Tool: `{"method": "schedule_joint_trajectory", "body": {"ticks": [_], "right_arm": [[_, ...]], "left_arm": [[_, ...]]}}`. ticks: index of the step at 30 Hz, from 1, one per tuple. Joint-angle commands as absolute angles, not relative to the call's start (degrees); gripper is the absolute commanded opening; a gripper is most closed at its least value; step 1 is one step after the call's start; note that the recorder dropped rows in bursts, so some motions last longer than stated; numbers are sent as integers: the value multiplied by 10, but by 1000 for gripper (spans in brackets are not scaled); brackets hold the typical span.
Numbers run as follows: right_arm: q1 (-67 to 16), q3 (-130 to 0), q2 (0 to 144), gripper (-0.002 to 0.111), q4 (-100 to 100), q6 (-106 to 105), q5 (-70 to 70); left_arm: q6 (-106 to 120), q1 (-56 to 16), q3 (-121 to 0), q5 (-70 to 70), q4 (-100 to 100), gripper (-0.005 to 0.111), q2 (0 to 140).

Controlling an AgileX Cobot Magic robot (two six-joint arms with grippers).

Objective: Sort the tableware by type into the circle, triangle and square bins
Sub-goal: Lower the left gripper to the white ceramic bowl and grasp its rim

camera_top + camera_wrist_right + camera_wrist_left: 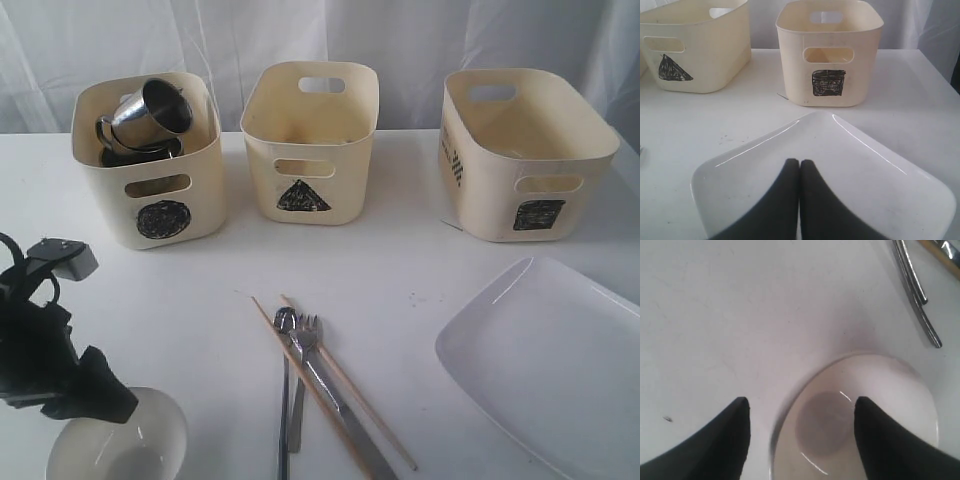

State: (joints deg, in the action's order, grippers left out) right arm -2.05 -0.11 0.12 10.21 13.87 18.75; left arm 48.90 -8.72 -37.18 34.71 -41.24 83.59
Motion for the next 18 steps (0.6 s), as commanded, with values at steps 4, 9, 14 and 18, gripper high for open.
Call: {"method": "schedule_joint_trajectory", "body": {"ticks": [4,9,14,18], "right_arm": [[-22,0,0,0,102,138,179],[-22,0,0,0,102,138,179],[-22,0,0,0,102,138,179],[-22,0,0,0,102,138,179]], "left_arm": [[512,-87,-337,300,-423,64,834],[512,-87,-325,281,-423,61,834],[512,-87,-325,284,-418,36,834],[512,-87,-325,285,-412,22,834]]}}
